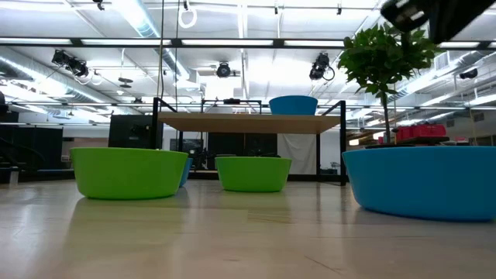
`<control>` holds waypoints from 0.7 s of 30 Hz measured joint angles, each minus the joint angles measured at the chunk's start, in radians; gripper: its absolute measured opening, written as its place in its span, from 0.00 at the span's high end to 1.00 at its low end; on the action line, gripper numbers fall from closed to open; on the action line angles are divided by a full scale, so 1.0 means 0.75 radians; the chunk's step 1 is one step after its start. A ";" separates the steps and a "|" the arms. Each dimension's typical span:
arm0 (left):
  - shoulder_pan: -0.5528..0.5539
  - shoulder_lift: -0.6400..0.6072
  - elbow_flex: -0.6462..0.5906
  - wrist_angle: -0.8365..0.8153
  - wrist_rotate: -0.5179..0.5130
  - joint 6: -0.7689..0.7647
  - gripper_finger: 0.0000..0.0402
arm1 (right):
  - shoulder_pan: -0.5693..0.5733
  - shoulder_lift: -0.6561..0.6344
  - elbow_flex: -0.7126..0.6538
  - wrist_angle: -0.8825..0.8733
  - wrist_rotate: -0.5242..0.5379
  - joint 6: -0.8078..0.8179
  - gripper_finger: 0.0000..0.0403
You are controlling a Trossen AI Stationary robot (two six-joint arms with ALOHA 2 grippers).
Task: Pick & Place Mini bowls
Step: Stack the bottom blue bowl on the blue bowl on the shelf
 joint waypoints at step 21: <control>0.000 0.000 0.000 0.000 0.000 0.000 0.88 | 0.155 0.239 0.074 0.095 0.001 -0.512 0.74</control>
